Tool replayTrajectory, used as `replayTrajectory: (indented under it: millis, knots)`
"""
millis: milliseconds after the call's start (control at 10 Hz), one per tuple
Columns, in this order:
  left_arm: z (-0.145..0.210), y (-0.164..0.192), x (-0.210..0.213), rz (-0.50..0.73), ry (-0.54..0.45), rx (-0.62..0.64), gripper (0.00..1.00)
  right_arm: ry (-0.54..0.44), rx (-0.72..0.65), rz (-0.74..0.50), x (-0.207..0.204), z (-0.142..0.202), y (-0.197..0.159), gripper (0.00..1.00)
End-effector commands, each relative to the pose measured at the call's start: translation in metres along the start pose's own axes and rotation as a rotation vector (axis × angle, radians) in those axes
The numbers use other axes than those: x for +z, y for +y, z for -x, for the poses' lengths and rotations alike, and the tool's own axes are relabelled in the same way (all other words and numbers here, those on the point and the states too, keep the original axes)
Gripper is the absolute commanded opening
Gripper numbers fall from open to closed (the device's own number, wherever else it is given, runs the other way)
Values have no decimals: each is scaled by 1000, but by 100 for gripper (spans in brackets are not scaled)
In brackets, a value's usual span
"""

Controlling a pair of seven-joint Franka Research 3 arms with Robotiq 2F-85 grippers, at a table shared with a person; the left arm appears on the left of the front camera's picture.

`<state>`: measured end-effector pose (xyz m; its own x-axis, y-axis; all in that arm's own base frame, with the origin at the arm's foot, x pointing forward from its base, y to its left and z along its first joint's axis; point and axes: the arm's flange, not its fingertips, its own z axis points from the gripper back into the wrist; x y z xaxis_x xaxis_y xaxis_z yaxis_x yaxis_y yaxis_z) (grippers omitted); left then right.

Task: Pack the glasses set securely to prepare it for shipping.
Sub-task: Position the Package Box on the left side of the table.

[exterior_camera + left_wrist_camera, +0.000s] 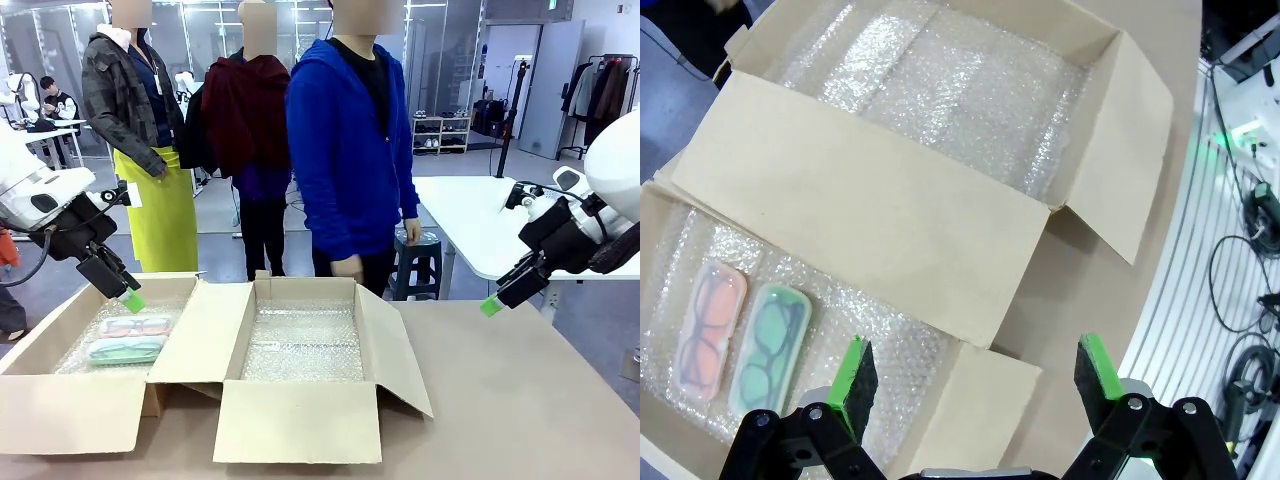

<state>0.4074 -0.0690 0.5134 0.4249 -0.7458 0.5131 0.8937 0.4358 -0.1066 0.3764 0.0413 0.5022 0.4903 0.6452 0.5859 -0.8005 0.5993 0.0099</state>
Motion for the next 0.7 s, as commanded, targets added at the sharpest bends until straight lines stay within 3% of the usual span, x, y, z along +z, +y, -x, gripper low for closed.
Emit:
replayTrajectory:
  millis: [0, 600]
  knots:
    - [-2, 0, 3, -9, 16, 7, 100, 10, -13, 5, 0, -2, 2, 100]
    - [-2, 0, 3, -9, 16, 7, 100, 10, -13, 5, 0, -2, 2, 100]
